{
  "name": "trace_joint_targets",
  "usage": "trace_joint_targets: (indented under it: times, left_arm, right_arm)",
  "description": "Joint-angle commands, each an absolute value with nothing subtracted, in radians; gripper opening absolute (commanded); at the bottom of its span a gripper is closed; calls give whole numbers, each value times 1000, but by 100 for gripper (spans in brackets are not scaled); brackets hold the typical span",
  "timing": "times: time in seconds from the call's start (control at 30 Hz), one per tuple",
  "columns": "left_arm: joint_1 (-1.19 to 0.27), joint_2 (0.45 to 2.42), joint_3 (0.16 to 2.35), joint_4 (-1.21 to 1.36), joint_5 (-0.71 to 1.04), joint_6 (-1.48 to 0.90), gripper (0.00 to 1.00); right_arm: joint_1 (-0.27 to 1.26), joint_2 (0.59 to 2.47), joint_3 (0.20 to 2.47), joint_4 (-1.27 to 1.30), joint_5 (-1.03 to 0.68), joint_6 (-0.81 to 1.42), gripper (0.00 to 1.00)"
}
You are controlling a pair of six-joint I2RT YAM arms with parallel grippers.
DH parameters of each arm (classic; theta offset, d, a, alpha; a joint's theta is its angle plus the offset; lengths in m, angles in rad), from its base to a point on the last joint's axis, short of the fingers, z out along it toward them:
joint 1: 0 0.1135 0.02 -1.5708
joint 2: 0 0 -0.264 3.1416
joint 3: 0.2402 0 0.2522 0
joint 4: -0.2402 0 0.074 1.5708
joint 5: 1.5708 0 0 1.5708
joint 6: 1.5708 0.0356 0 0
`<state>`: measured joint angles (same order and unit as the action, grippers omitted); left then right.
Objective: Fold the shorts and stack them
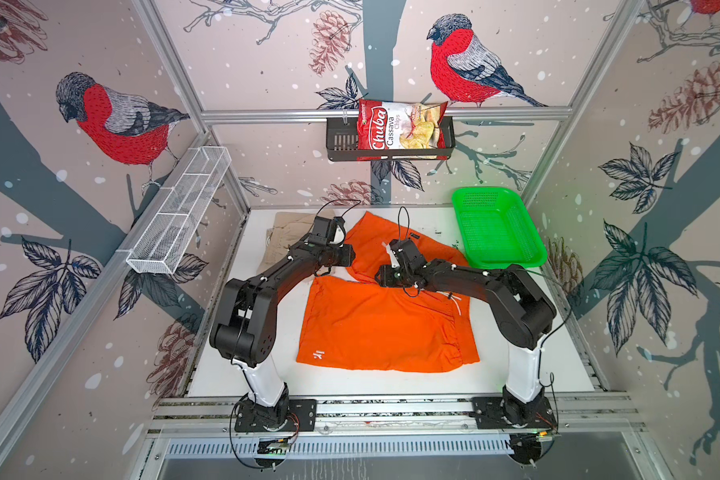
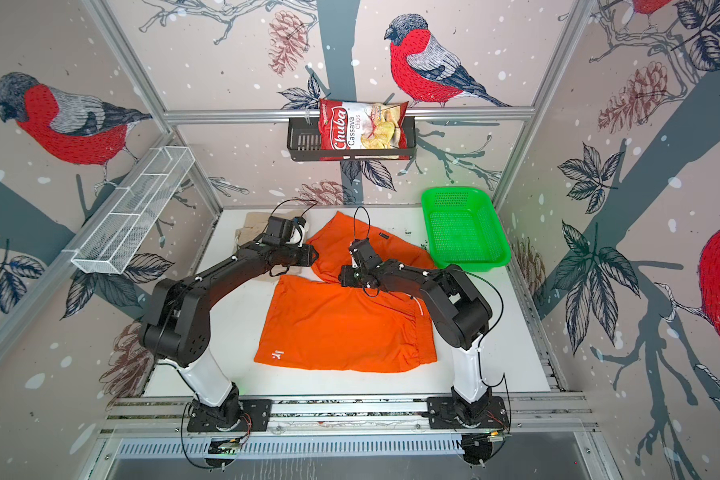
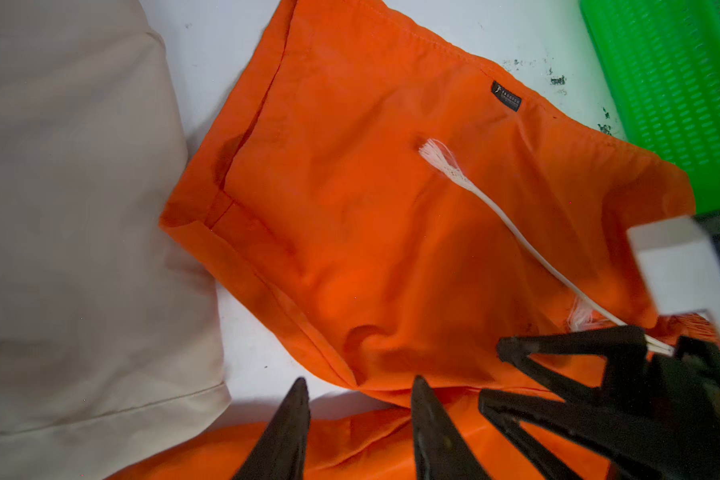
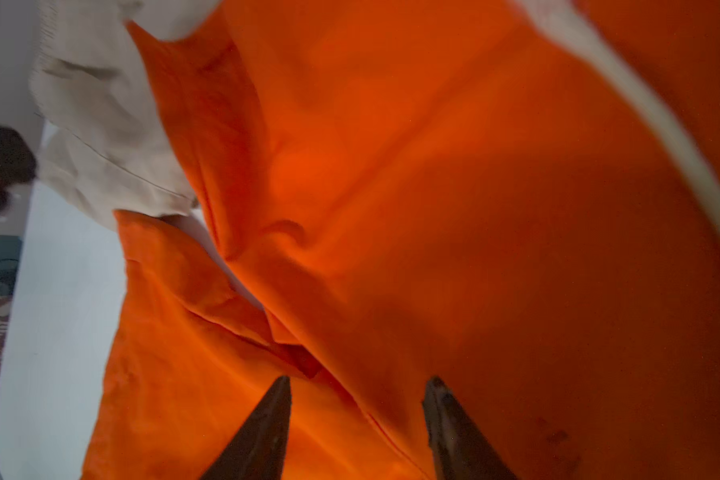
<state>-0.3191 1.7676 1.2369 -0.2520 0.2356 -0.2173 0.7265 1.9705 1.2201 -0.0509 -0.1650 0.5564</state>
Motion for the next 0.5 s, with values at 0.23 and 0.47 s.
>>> trace_joint_targets:
  times: [0.23,0.47]
  left_arm:
    - [-317,1847,1286,-269,87,-302,52]
    - [-306,1769,1226,-274,93,-333,58]
  right_arm:
    - [743,1903,975,30,-134,600,54]
    - [748,1836,1039,15,-149,581,56]
